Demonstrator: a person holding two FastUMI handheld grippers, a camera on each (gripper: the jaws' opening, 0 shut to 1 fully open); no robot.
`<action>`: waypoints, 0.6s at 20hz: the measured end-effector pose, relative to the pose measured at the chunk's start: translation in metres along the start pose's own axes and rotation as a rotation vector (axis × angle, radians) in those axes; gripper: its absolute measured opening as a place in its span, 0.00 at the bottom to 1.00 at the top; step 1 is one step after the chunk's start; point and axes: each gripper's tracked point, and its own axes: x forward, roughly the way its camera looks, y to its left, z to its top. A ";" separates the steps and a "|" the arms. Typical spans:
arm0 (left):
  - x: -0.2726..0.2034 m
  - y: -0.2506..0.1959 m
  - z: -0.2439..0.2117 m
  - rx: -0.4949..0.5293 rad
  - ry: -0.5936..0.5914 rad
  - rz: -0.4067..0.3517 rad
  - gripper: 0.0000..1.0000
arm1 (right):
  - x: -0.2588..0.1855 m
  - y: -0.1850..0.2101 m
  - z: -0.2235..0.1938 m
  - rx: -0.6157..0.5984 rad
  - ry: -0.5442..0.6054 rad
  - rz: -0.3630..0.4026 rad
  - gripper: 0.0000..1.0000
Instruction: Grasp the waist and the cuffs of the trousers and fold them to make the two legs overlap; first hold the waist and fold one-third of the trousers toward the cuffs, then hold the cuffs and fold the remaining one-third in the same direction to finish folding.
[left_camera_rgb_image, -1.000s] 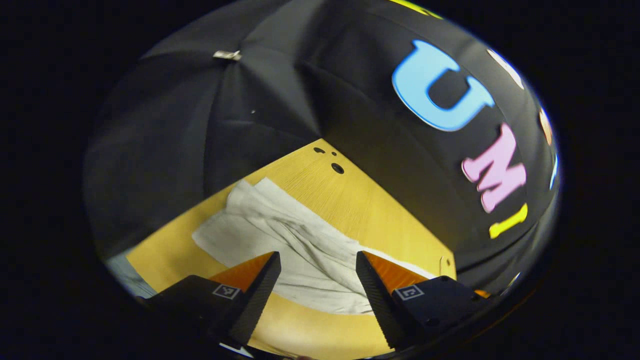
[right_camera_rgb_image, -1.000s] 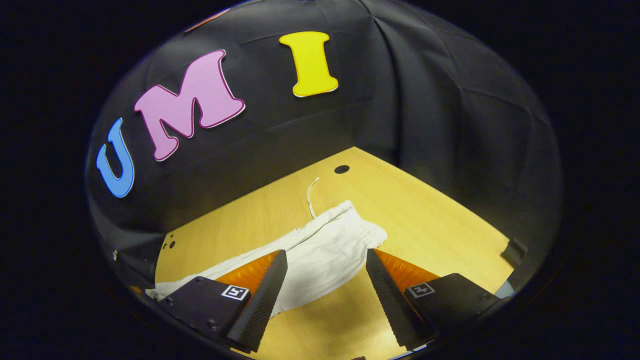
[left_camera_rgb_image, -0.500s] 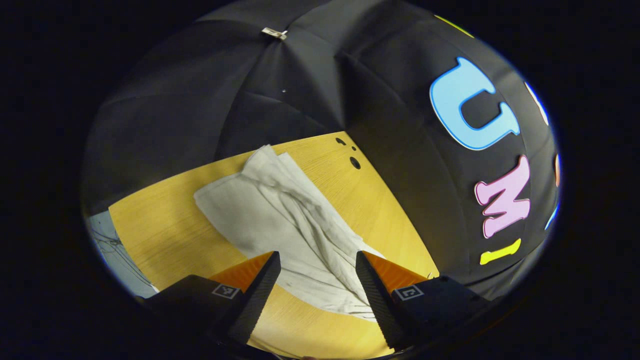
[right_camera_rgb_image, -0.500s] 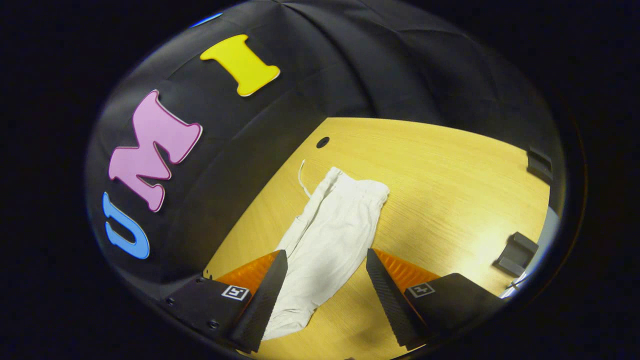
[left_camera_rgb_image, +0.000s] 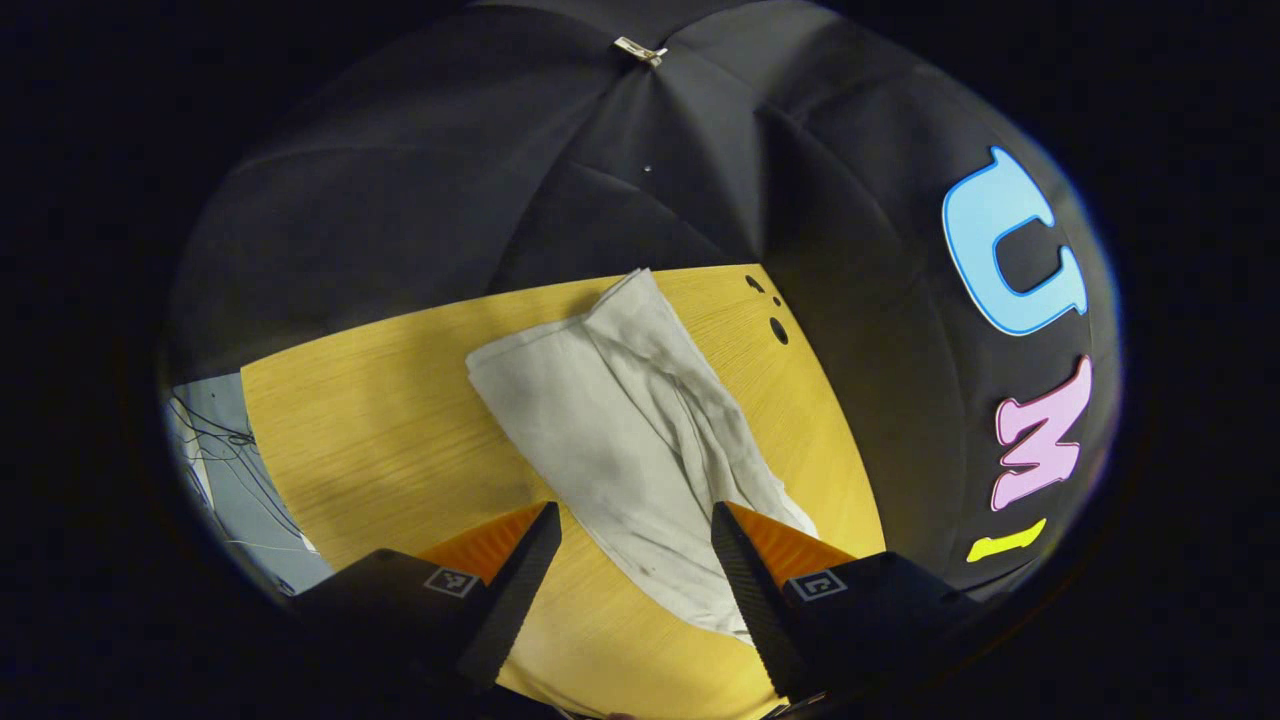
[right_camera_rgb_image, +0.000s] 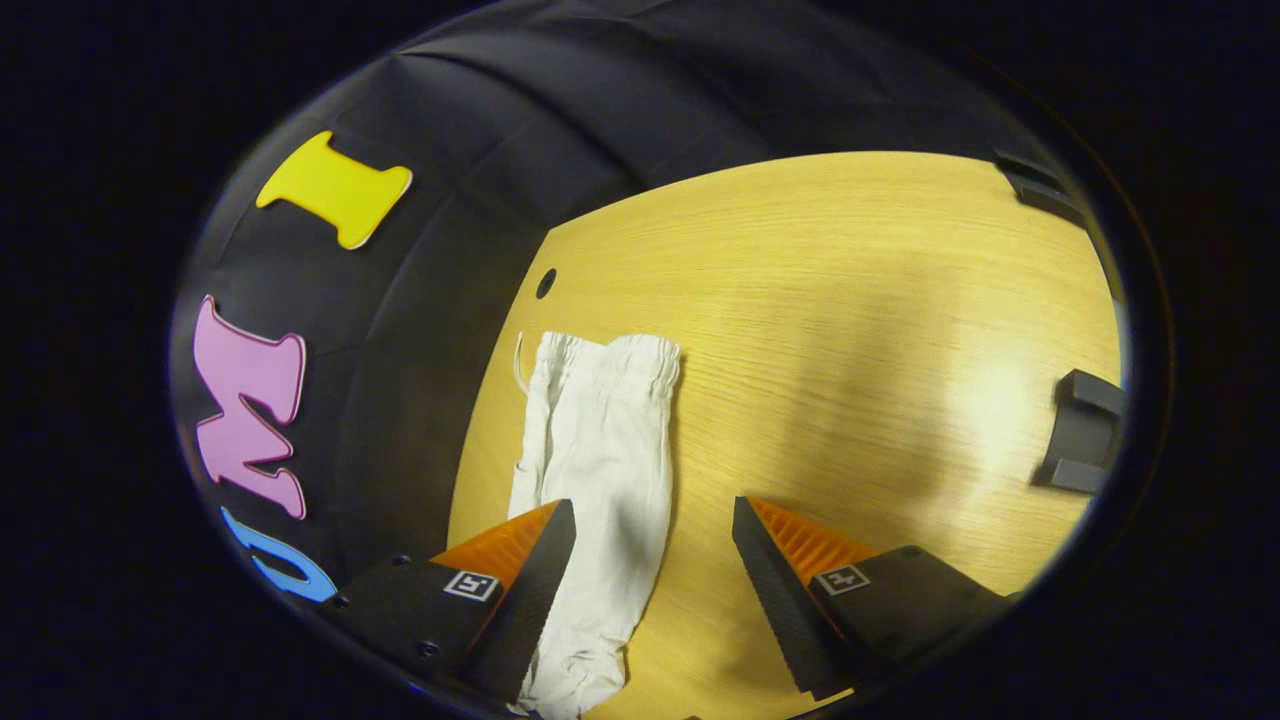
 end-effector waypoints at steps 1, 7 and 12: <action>0.003 0.000 -0.002 0.009 0.008 0.009 0.92 | 0.007 0.005 0.006 0.037 -0.011 0.016 0.98; 0.013 -0.002 -0.003 0.025 0.016 0.038 0.96 | 0.035 0.020 0.038 0.094 -0.054 0.015 0.97; 0.023 -0.003 -0.003 0.028 0.026 0.060 0.96 | 0.056 0.020 0.042 0.019 -0.017 -0.025 0.81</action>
